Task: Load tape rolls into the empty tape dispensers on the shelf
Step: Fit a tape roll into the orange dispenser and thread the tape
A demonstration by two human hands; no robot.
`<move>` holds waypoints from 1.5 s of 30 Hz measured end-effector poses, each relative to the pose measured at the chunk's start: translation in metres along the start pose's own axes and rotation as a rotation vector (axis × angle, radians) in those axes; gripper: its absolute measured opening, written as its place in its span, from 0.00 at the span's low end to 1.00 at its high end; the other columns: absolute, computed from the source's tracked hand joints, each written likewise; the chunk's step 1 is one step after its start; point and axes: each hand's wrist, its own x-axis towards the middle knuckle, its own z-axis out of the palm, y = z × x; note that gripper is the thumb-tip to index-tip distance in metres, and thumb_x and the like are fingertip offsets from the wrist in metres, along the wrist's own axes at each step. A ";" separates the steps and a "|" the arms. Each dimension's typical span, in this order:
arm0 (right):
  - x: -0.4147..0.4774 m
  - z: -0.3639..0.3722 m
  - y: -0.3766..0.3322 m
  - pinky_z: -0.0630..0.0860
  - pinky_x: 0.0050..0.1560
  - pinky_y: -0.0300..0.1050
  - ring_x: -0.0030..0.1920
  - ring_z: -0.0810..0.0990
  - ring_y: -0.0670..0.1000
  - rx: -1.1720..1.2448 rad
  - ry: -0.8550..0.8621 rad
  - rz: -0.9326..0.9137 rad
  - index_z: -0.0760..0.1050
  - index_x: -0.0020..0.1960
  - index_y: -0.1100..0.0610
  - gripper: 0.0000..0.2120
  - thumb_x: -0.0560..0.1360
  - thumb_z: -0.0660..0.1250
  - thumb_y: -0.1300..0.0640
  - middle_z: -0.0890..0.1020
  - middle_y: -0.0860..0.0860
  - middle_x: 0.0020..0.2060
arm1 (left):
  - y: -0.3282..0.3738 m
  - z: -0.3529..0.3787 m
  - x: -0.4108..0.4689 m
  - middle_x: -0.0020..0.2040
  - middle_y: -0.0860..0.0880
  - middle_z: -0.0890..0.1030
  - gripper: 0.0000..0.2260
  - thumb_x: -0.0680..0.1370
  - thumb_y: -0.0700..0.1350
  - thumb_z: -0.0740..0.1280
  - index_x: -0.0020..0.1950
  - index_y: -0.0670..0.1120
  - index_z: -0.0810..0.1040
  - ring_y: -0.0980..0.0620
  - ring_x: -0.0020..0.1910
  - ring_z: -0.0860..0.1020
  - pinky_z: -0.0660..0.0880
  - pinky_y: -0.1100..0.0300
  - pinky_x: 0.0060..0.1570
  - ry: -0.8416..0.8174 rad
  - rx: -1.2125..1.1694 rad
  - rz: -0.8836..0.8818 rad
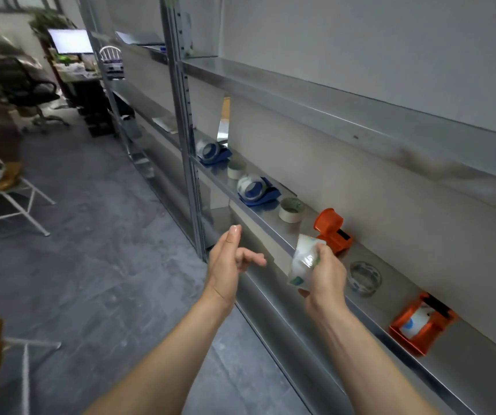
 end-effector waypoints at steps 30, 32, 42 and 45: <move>0.187 -0.006 -0.021 0.73 0.45 0.48 0.42 0.80 0.50 -0.046 0.705 -0.249 0.79 0.42 0.52 0.15 0.83 0.58 0.51 0.82 0.48 0.40 | -0.063 0.172 0.256 0.48 0.47 0.79 0.07 0.82 0.46 0.61 0.50 0.48 0.78 0.52 0.43 0.77 0.74 0.56 0.45 -0.578 0.460 -0.231; 0.196 -0.001 -0.012 0.74 0.45 0.47 0.44 0.81 0.53 -0.024 0.754 -0.213 0.80 0.45 0.54 0.15 0.83 0.59 0.50 0.84 0.51 0.42 | -0.070 0.173 0.269 0.54 0.46 0.81 0.08 0.81 0.49 0.62 0.55 0.49 0.78 0.49 0.49 0.79 0.77 0.52 0.54 -0.687 0.542 -0.216; 0.210 0.043 0.014 0.79 0.50 0.52 0.41 0.81 0.54 0.193 0.832 -0.014 0.78 0.45 0.54 0.14 0.83 0.59 0.50 0.83 0.55 0.41 | -0.081 0.172 0.308 0.57 0.47 0.82 0.12 0.79 0.42 0.65 0.60 0.48 0.80 0.46 0.54 0.81 0.79 0.45 0.57 -0.948 0.655 -0.168; 0.208 0.051 0.013 0.79 0.54 0.62 0.41 0.81 0.57 0.237 0.819 0.021 0.77 0.46 0.53 0.13 0.83 0.58 0.49 0.83 0.56 0.41 | -0.082 0.171 0.314 0.59 0.47 0.81 0.12 0.79 0.44 0.65 0.61 0.50 0.79 0.46 0.56 0.80 0.78 0.44 0.58 -0.986 0.660 -0.181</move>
